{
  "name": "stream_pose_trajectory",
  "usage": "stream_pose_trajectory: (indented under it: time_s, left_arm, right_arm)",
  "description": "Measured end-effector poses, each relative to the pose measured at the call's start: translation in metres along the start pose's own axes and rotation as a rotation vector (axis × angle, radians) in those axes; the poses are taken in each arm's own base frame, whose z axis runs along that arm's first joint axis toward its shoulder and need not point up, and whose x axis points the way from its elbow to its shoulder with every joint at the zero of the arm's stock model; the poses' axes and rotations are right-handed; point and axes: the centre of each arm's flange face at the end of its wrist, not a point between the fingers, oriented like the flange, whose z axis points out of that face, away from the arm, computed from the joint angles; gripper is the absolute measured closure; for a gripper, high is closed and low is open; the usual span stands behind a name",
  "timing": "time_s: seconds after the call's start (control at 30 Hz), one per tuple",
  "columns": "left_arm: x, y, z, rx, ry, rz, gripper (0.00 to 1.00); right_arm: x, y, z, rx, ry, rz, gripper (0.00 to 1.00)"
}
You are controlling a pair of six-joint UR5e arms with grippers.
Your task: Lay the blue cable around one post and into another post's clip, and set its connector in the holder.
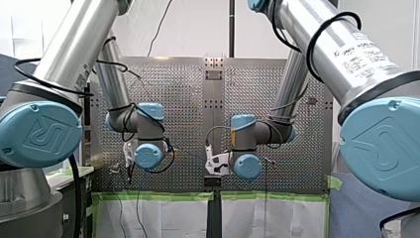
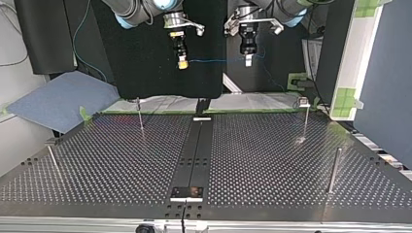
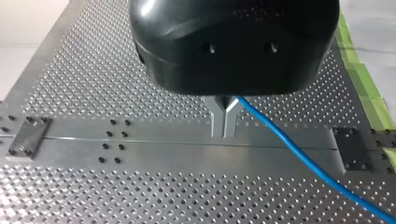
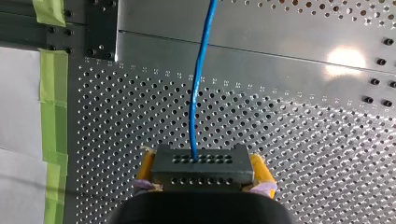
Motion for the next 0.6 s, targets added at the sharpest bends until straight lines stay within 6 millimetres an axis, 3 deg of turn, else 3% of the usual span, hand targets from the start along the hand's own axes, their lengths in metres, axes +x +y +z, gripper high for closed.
stream_pose_trajectory:
  time_s: [0.37,0.6]
  left_arm:
    - [-0.005,-0.018,-0.028,0.048,-0.008,0.000,1.00]
    - [-0.005,-0.021,-0.032,0.061,-0.008,0.000,1.00]
  right_arm:
    - [0.000,0.000,0.000,0.000,0.000,0.000,1.00]
    - [0.000,0.000,0.000,0.000,0.000,0.000,1.00]
